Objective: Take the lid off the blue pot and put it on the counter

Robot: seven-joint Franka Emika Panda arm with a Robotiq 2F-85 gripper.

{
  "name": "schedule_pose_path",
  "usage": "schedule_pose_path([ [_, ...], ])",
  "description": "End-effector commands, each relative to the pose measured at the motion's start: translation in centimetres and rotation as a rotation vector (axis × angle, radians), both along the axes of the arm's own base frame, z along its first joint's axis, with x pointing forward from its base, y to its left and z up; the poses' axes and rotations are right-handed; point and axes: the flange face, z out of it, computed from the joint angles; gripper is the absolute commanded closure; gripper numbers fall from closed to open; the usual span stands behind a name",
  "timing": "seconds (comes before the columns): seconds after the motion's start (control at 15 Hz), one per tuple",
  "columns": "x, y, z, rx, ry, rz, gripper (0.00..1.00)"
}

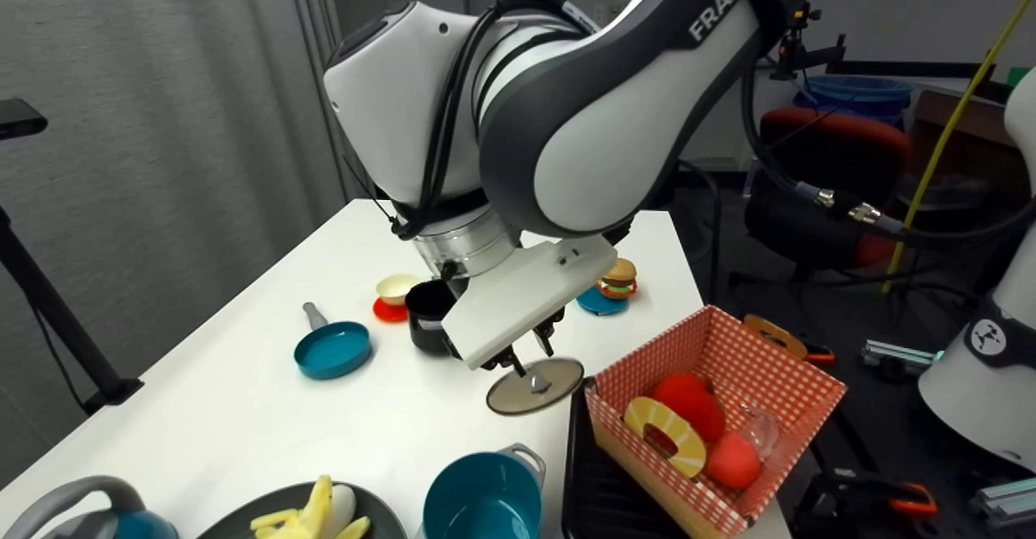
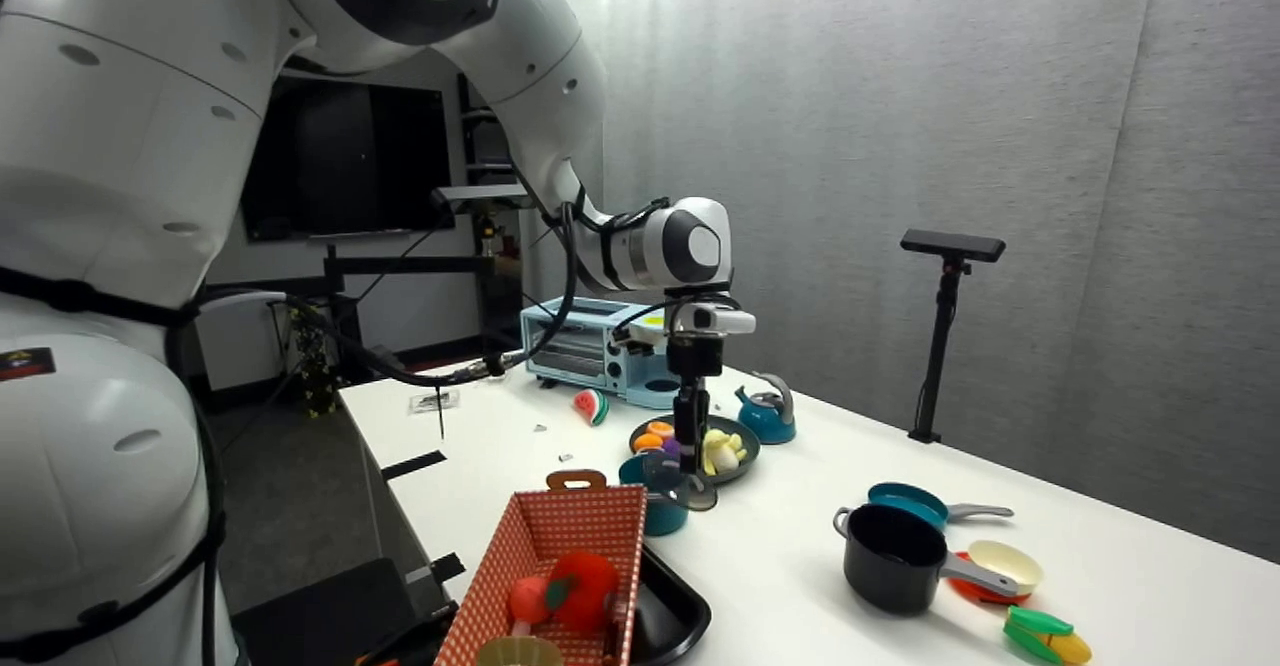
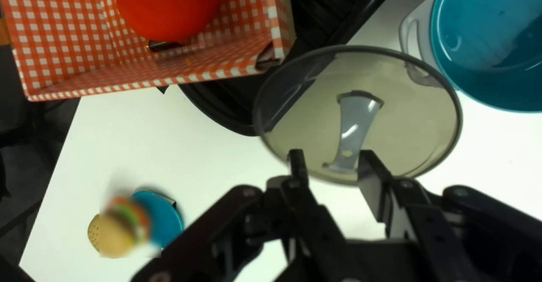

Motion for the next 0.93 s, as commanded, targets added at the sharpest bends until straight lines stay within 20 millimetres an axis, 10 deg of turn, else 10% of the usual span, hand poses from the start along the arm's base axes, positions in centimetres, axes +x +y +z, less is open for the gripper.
schedule_pose_path([
  [0.0, -1.3, 1.1, 2.5, -0.018, -0.018, -0.003, 0.3],
  [0.27, -1.7, 1.4, 3.1, -0.008, -0.029, -0.001, 0.01],
  [0.87, -2.6, 2.8, 3.2, 0.062, 0.003, 0.056, 0.0],
])
